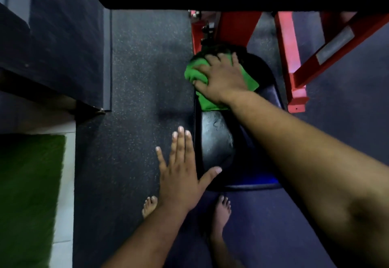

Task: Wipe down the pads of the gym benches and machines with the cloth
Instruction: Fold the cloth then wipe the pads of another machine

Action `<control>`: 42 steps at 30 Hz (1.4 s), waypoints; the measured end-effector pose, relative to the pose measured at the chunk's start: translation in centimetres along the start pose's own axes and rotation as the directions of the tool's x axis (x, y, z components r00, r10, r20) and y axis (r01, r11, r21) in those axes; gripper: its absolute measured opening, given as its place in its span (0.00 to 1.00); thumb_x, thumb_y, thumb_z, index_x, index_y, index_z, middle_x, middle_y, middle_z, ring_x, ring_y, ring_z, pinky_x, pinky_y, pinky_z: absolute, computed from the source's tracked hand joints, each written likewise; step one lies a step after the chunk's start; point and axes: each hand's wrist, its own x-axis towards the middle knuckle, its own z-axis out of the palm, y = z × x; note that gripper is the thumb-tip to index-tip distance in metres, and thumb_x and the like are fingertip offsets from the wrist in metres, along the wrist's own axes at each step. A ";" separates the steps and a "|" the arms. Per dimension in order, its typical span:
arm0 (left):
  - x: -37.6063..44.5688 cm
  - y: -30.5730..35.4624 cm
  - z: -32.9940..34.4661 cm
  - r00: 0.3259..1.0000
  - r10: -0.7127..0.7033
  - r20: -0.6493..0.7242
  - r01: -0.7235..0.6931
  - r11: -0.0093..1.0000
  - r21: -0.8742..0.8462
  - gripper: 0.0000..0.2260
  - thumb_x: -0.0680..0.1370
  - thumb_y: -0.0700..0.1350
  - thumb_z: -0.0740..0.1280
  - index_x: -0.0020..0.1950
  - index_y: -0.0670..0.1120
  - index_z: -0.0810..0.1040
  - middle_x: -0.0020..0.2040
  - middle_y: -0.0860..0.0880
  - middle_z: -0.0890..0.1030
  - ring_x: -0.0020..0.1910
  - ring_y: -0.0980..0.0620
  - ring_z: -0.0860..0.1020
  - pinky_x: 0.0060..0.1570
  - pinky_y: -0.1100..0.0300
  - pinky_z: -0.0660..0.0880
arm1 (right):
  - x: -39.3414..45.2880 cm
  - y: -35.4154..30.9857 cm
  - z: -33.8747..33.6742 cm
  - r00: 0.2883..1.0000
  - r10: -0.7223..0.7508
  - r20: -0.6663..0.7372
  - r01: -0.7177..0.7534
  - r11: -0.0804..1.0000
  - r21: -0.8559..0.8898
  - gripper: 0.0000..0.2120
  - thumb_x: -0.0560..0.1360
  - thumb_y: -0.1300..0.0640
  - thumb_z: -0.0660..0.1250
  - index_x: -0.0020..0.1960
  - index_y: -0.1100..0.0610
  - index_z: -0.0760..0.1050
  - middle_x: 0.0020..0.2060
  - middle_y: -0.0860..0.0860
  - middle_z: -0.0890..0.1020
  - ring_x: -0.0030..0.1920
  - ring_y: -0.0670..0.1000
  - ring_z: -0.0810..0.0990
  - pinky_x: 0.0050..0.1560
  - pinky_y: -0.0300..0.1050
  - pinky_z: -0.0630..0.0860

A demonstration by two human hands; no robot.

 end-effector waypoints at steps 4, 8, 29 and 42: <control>-0.5 -1.7 -1.4 0.993 -0.071 -0.095 0.046 0.969 -0.243 0.43 0.79 0.74 0.43 0.83 0.44 0.43 0.83 0.47 0.41 0.82 0.49 0.44 0.78 0.35 0.46 | -11.9 -3.1 2.4 0.907 -0.417 0.052 0.417 0.909 0.006 0.29 0.72 0.35 0.53 0.65 0.44 0.80 0.73 0.51 0.73 0.79 0.58 0.62 0.75 0.74 0.52; 0.1 -2.7 -3.1 0.990 -0.091 -0.107 0.062 0.968 -0.245 0.42 0.78 0.73 0.40 0.84 0.46 0.47 0.83 0.49 0.42 0.82 0.50 0.46 0.78 0.37 0.46 | -14.4 -1.9 3.2 0.856 -0.511 0.081 0.516 0.854 -0.068 0.32 0.74 0.33 0.52 0.73 0.42 0.73 0.77 0.51 0.69 0.79 0.56 0.63 0.72 0.78 0.54; 2.5 2.6 -1.6 0.987 -0.048 -0.151 -0.019 0.911 -0.412 0.34 0.82 0.63 0.45 0.83 0.46 0.51 0.84 0.47 0.49 0.82 0.48 0.48 0.79 0.38 0.47 | -22.1 -6.2 7.0 0.964 0.226 -0.137 -0.202 0.964 0.171 0.32 0.76 0.37 0.61 0.79 0.39 0.61 0.81 0.50 0.60 0.81 0.57 0.56 0.75 0.73 0.49; 3.0 5.1 1.6 0.978 -0.014 -0.210 -0.047 0.958 -0.284 0.35 0.82 0.64 0.43 0.83 0.42 0.50 0.84 0.45 0.49 0.83 0.45 0.47 0.77 0.34 0.50 | -16.1 4.0 4.8 0.969 0.229 -0.088 -0.214 0.964 0.159 0.30 0.80 0.34 0.46 0.81 0.38 0.54 0.83 0.48 0.53 0.82 0.57 0.50 0.75 0.75 0.46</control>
